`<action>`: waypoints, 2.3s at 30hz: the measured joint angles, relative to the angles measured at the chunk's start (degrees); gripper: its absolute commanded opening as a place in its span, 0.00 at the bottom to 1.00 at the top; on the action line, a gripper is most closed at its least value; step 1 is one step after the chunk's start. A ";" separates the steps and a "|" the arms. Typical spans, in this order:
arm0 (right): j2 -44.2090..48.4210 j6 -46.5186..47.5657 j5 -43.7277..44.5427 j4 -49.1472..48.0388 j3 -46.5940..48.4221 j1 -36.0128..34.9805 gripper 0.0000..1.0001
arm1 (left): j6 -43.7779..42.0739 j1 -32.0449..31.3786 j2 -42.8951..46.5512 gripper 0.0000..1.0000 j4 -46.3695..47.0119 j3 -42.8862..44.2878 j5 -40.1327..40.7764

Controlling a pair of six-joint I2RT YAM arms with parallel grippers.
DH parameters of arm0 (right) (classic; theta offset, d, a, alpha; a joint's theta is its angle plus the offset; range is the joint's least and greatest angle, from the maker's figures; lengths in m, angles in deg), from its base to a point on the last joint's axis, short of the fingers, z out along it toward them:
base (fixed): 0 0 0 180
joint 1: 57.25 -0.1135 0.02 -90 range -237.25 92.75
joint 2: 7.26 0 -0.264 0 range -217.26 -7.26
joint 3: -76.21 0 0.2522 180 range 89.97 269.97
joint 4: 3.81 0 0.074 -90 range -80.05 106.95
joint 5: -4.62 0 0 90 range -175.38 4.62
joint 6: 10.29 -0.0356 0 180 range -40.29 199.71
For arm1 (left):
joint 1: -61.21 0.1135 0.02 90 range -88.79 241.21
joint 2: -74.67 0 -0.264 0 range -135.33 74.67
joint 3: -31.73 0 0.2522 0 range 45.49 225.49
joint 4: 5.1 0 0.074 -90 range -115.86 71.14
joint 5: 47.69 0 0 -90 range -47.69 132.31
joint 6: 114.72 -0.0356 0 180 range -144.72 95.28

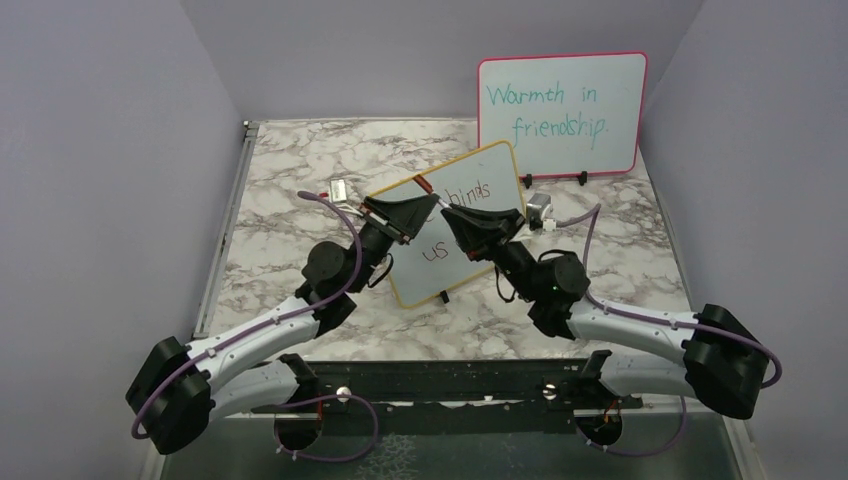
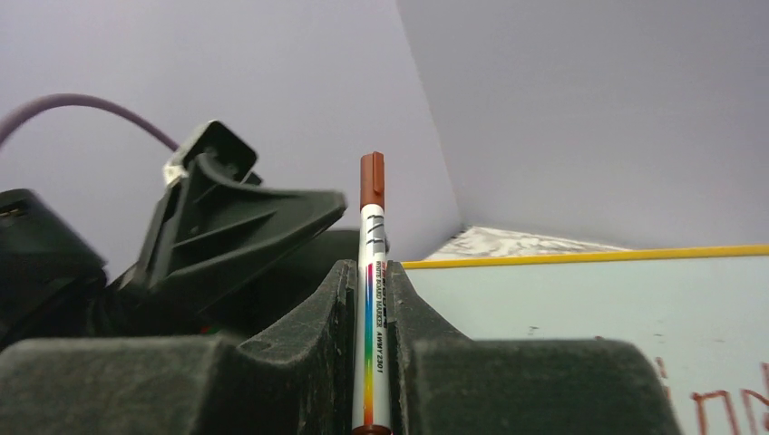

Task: Write a sentence on the whiteboard
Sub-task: Close the whiteboard marker at the center of the board, then place the whiteboard marker at the center of the board.

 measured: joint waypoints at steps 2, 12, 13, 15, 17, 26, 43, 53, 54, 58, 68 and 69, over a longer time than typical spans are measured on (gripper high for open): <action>1.22 0.81 1.73 4.15 0.87 0.74 0.01 | -1.03 0.28 1.01 0.47 -4.33 0.33 -2.71; 10.19 4.92 12.33 23.54 0.94 3.19 0.01 | -7.89 14.08 6.49 0.69 -24.26 6.97 -10.88; 11.02 5.16 13.81 25.38 0.92 3.63 0.01 | -9.53 14.36 7.43 0.70 -27.36 8.63 -10.91; 12.76 5.44 17.16 29.20 0.90 4.87 0.01 | -12.39 14.60 8.79 0.74 -31.89 11.41 -10.58; 14.71 5.27 20.63 32.89 0.63 6.40 0.01 | -15.85 14.71 10.51 0.79 -36.68 13.70 -9.16; 22.75 -3.37 39.80 51.52 -3.52 9.90 0.01 | -31.63 14.71 22.49 0.94 -56.00 15.41 4.15; 9.40 -39.17 50.88 84.17 -3.34 14.75 0.02 | -39.93 14.75 36.33 0.99 -71.04 6.75 16.83; 0.17 -49.35 45.81 85.79 -2.73 19.06 0.37 | -41.03 14.75 41.46 0.99 -71.78 4.81 20.15; -0.46 -50.07 45.13 86.05 -2.69 19.08 0.41 | -41.03 14.78 41.92 0.99 -71.80 4.72 20.24; -1.11 -51.69 43.67 88.32 -2.49 19.32 0.54 | -40.94 14.78 43.69 0.99 -72.04 4.33 20.46; 11.19 -49.48 43.30 95.78 -0.11 19.34 0.95 | -40.87 14.75 45.55 0.99 -73.94 4.81 20.24; 12.79 -48.35 43.30 96.80 0.83 19.34 0.98 | -41.16 14.75 45.72 0.99 -74.47 5.40 20.15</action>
